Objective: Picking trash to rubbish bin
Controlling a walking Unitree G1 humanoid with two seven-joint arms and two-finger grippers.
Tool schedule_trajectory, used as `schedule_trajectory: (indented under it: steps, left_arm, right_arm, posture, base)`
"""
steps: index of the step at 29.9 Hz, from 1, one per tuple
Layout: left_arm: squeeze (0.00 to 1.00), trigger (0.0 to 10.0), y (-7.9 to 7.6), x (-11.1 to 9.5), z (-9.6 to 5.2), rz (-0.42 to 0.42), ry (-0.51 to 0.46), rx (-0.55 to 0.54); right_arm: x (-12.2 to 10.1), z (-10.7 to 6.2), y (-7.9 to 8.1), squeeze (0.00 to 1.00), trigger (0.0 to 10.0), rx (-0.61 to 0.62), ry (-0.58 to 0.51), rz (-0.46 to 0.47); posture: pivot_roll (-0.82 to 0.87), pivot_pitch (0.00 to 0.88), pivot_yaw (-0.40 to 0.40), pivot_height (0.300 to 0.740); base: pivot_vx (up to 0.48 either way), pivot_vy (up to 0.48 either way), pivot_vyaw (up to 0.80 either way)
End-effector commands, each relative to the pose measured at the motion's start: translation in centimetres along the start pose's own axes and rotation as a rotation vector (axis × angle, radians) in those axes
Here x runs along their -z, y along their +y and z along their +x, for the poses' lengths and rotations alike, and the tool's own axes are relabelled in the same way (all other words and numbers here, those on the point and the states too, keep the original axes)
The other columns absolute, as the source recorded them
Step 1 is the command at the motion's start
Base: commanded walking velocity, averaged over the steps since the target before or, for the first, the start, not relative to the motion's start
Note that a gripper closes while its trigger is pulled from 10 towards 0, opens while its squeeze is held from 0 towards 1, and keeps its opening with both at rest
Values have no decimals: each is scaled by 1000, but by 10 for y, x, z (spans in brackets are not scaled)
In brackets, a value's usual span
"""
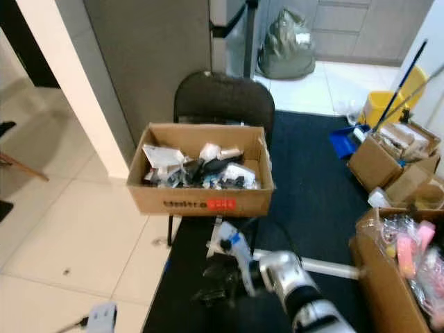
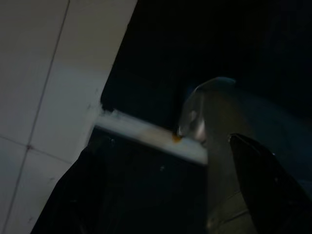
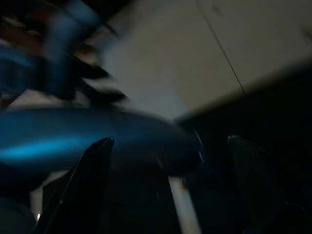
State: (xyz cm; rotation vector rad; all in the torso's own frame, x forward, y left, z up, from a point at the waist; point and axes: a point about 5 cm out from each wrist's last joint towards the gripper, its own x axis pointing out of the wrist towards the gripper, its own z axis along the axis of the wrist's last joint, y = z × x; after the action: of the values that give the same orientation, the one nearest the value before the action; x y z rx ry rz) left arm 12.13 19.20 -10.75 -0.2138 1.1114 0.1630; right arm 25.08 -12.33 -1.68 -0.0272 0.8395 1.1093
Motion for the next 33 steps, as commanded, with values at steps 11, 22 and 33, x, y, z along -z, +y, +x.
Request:
schedule_trajectory:
  steps: [11,22,33]
  left_arm:
    - [0,10000,-5,9,0,7,34,17]
    - [0,10000,-2,13,-1,159,63,-10]
    - [0,10000,14,30,-6,630,187,-61]
  right_arm:
    - [99,-38,-20,0,10000,709,215,338]
    - [168,-51,13,0,10000,808,505,356]
    - [178,-43,27,0,10000,762,605,256]
  posture:
    - [-36,70,29,740]
    - [-61,63,38,740]
    - [-58,12,25,740]
  base:
    - [0,0,-219]
    - [0,0,-775]
    - [0,0,-775]
